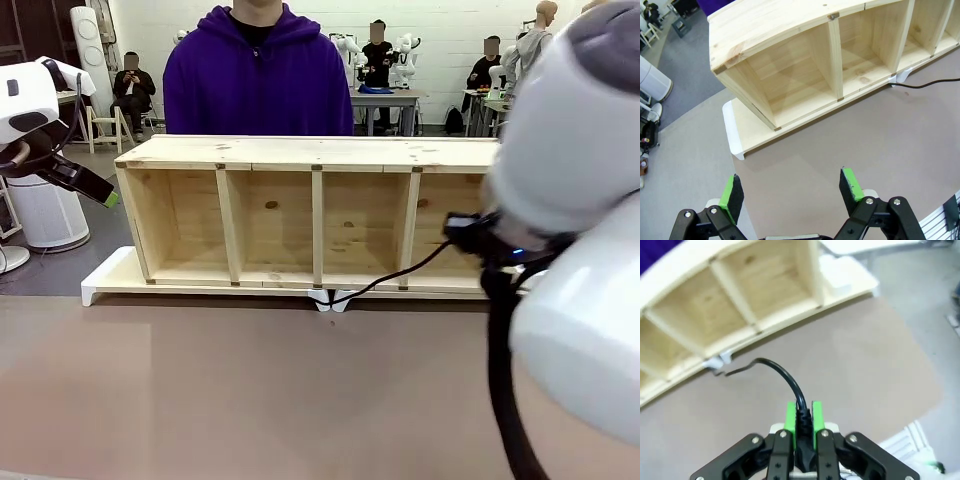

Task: Perform cable management.
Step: Pull the grasped Power Cable to the location of the Power Strip.

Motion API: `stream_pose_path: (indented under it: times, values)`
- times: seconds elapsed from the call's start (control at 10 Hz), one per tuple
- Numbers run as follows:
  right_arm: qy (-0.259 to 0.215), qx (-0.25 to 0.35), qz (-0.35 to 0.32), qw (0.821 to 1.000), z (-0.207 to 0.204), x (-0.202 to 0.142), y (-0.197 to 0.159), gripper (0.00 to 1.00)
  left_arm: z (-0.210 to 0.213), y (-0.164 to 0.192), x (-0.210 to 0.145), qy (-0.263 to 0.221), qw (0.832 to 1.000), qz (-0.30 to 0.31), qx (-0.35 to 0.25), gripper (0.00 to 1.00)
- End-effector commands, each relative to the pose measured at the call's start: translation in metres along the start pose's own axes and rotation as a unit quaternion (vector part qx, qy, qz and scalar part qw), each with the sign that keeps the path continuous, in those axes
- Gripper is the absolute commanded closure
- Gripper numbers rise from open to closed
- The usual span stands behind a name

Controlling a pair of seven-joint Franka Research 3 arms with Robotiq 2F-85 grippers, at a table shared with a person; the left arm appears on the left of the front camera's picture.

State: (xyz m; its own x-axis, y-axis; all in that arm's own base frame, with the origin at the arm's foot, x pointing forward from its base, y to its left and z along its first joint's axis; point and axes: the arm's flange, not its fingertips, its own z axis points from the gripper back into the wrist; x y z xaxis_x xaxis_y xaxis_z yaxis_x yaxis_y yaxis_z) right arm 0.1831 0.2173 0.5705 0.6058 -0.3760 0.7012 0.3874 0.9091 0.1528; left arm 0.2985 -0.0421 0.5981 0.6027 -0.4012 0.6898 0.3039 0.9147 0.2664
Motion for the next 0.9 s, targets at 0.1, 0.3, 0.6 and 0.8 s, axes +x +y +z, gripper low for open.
stream_pose_path:
  times: [0.1,0.3,0.6,0.8]
  values:
    - [0.0,-0.024,-0.075,0.997,-0.051,-0.018,-0.106,0.84,-0.001,-0.001,0.002,-0.007,1.0,0.005,-0.001,0.0]
    - [0.007,-0.04,-0.1,0.994,-0.072,0.013,-0.122,0.84,-0.001,-0.001,0.002,-0.007,1.0,0.005,-0.001,0.0]
    - [0.018,-0.065,-0.145,0.987,-0.105,0.072,-0.13,0.84,-0.001,-0.001,0.002,-0.007,1.0,0.005,-0.001,0.0]
    - [0.012,-0.082,-0.16,0.984,-0.12,0.101,-0.125,0.84,-0.001,-0.001,0.002,-0.007,1.0,0.005,-0.001,0.0]
